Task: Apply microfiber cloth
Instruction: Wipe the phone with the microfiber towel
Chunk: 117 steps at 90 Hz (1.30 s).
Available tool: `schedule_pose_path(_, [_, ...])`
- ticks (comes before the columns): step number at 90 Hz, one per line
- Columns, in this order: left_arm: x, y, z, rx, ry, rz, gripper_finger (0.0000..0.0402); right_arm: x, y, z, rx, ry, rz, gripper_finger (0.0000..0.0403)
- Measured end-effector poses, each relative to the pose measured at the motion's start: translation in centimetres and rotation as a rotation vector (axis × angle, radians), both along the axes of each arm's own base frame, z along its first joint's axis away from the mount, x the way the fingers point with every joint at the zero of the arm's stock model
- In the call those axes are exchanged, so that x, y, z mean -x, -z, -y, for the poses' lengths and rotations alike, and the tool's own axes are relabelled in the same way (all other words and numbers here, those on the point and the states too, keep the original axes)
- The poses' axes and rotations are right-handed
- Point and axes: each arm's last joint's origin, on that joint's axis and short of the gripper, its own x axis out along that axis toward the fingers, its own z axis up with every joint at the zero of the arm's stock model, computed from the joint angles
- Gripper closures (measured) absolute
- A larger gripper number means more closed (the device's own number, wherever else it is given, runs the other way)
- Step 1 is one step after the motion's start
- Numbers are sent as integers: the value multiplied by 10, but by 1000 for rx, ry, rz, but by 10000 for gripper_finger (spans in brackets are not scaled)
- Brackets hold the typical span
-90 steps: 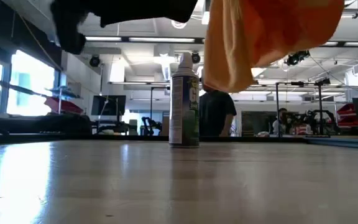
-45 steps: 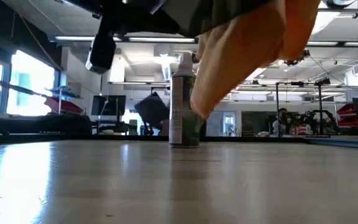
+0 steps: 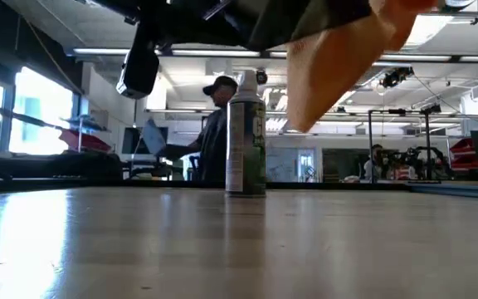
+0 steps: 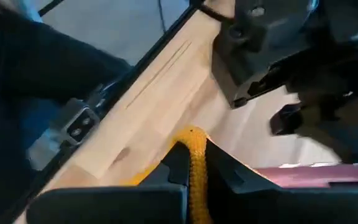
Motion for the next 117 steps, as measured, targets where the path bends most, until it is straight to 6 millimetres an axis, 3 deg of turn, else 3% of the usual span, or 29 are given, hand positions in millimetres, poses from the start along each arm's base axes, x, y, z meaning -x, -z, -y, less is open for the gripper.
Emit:
schedule_pose_path(16, [10,-5,17,48,36,60,385,-4,-15,15,115,49,123,403])
schedule_pose_path(37, [17,-12,26,98,48,125,385,-1,-28,17,58,28,171,403])
schedule_pose_path(72, [25,-43,20,149,53,199,385,14,-32,-25,-71,-68,163,403])
schedule_pose_path(90, [22,-47,13,153,31,206,385,22,-34,-44,-106,-113,185,403])
schedule_pose_path(117, [16,-45,2,142,-16,195,385,40,-34,-57,-100,-50,114,403])
